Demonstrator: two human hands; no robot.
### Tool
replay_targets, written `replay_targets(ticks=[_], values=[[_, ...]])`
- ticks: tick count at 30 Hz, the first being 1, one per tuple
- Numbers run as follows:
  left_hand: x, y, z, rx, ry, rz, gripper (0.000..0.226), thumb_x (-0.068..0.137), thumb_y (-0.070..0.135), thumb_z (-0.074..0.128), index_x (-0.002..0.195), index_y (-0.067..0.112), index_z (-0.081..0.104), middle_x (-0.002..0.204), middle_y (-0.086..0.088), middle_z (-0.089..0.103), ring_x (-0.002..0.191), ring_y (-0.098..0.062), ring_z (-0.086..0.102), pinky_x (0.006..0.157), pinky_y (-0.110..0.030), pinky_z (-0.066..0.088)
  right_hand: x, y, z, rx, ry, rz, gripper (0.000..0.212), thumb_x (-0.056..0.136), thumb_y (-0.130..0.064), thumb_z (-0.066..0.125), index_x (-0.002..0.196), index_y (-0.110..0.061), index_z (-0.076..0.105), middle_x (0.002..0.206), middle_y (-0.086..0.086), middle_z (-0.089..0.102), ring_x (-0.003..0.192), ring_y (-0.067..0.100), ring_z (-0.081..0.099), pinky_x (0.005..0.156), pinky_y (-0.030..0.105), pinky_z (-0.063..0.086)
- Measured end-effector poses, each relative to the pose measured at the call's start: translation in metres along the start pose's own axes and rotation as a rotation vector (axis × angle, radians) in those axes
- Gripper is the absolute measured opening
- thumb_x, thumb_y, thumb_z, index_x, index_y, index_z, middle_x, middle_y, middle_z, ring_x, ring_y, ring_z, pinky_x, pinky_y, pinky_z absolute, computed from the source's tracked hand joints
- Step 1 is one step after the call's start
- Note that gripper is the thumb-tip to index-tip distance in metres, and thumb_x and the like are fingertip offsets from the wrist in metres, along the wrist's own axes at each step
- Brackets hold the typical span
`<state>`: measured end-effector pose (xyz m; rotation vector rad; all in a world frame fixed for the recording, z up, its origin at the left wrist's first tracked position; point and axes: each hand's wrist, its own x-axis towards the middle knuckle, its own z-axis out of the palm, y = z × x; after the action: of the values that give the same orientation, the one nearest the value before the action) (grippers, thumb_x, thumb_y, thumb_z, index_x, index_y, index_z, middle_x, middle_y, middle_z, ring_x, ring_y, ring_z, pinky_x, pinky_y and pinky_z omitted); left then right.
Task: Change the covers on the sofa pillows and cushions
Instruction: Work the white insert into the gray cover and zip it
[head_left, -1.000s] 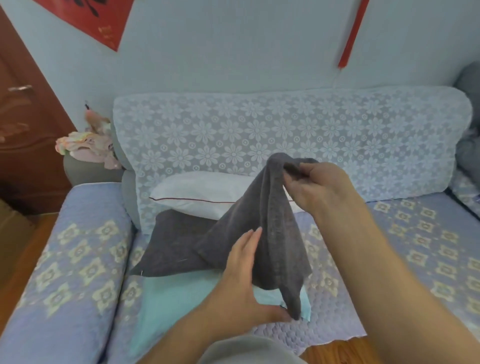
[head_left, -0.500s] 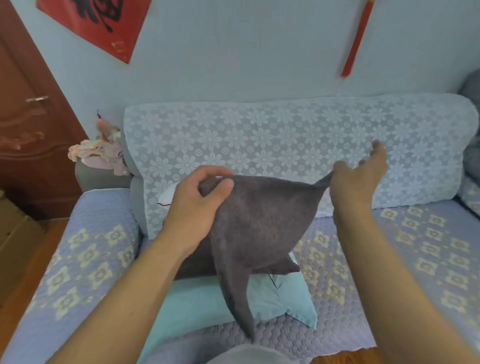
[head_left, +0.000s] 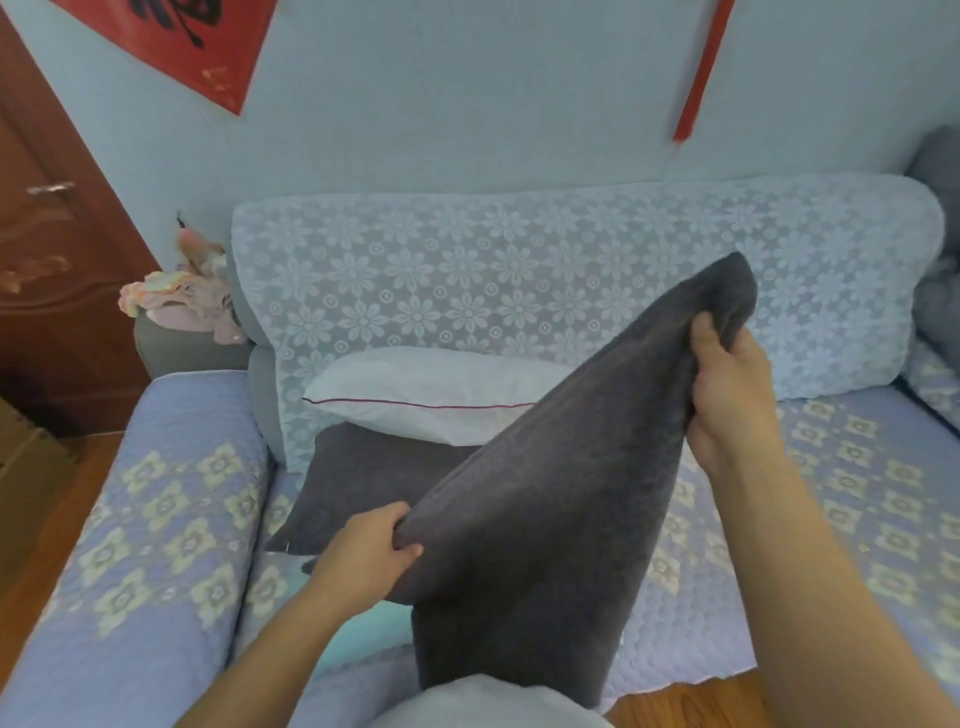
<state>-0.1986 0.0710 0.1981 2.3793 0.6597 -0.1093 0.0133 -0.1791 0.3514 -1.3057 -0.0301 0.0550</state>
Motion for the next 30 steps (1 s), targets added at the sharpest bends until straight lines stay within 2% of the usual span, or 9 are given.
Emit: replay_targets(ticks=[4, 6, 8, 10, 13, 16, 20, 25, 30], values=[[0.001, -0.041, -0.009, -0.028, 0.131, -0.125, 0.035, 0.087, 0.033, 0.076, 0.067, 0.019, 0.051, 0.062, 0.003, 0.058, 0.066, -0.020, 0.059, 0.059, -0.034, 0.041, 0.025, 0.028, -0.031, -0.127, 0.327, 0.064, 0.016, 0.103, -0.028, 0.052, 0.109, -0.021, 0.065, 0.111, -0.002, 0.069, 0.103, 0.016, 0.066, 0.091, 0.034, 0.055], [-0.001, -0.032, -0.028, -0.233, 0.243, -0.085, 0.032, 0.086, 0.023, 0.079, 0.067, 0.016, 0.054, 0.058, 0.004, 0.054, 0.060, -0.017, 0.054, 0.057, -0.033, 0.039, 0.035, 0.048, -0.043, -0.492, 0.402, 0.123, 0.026, 0.101, -0.021, 0.053, 0.123, -0.010, 0.060, 0.120, 0.008, 0.063, 0.113, 0.025, 0.059, 0.093, 0.036, 0.047], [-0.005, -0.007, -0.046, -0.389, 0.247, 0.017, 0.025, 0.083, 0.017, 0.081, 0.071, 0.015, 0.059, 0.061, 0.005, 0.058, 0.059, -0.009, 0.053, 0.059, -0.030, 0.040, 0.032, 0.067, -0.046, -1.024, 0.373, 0.155, 0.043, 0.094, -0.008, 0.054, 0.137, -0.003, 0.048, 0.136, 0.023, 0.052, 0.128, 0.038, 0.047, 0.107, 0.043, 0.037], [-0.011, 0.024, -0.056, -0.425, 0.190, 0.118, 0.022, 0.081, 0.016, 0.083, 0.080, 0.026, 0.064, 0.072, 0.008, 0.065, 0.063, -0.005, 0.056, 0.062, -0.024, 0.043, 0.011, 0.077, -0.027, -1.178, 0.232, 0.006, 0.048, 0.088, 0.000, 0.053, 0.135, -0.007, 0.051, 0.134, 0.025, 0.053, 0.126, 0.039, 0.047, 0.108, 0.045, 0.036], [-0.018, 0.061, -0.058, -0.405, 0.139, 0.218, 0.042, 0.081, 0.010, 0.082, 0.096, 0.040, 0.058, 0.085, 0.012, 0.064, 0.076, -0.003, 0.060, 0.074, -0.016, 0.045, -0.046, 0.083, 0.019, -0.825, -0.298, 0.089, 0.014, 0.094, -0.006, 0.060, 0.098, -0.015, 0.069, 0.092, 0.006, 0.071, 0.087, 0.027, 0.068, 0.085, 0.043, 0.055], [-0.024, 0.080, -0.054, -0.480, 0.135, 0.233, 0.044, 0.081, -0.004, 0.077, 0.100, 0.032, 0.059, 0.088, 0.008, 0.070, 0.083, -0.007, 0.065, 0.082, -0.022, 0.049, -0.099, 0.086, 0.049, -0.447, -0.644, 0.357, 0.008, 0.099, -0.013, 0.059, 0.098, -0.010, 0.067, 0.084, 0.006, 0.069, 0.073, 0.022, 0.071, 0.075, 0.041, 0.062], [-0.027, 0.080, -0.049, -0.617, 0.204, 0.163, 0.042, 0.077, -0.005, 0.080, 0.088, 0.032, 0.065, 0.086, 0.006, 0.072, 0.083, -0.008, 0.068, 0.079, -0.025, 0.050, -0.114, 0.090, 0.047, -0.298, -0.650, 0.310, 0.018, 0.093, -0.005, 0.067, 0.110, -0.009, 0.063, 0.102, 0.019, 0.067, 0.089, 0.026, 0.073, 0.079, 0.035, 0.061], [-0.033, 0.082, -0.044, -0.634, 0.154, 0.163, 0.032, 0.079, -0.001, 0.081, 0.085, 0.030, 0.073, 0.077, 0.006, 0.072, 0.072, -0.003, 0.063, 0.068, -0.019, 0.047, -0.115, 0.090, 0.041, -0.342, -0.604, 0.224, 0.013, 0.088, -0.002, 0.071, 0.100, -0.005, 0.067, 0.088, 0.018, 0.072, 0.077, 0.026, 0.073, 0.071, 0.030, 0.060], [-0.034, 0.085, -0.044, -0.536, 0.127, 0.227, 0.032, 0.084, 0.002, 0.077, 0.088, 0.034, 0.074, 0.087, 0.004, 0.075, 0.083, -0.017, 0.070, 0.081, -0.035, 0.055, -0.109, 0.089, 0.035, -0.386, -0.630, 0.333, 0.006, 0.087, -0.005, 0.073, 0.091, -0.007, 0.069, 0.077, 0.010, 0.071, 0.069, 0.016, 0.068, 0.067, 0.025, 0.057]])
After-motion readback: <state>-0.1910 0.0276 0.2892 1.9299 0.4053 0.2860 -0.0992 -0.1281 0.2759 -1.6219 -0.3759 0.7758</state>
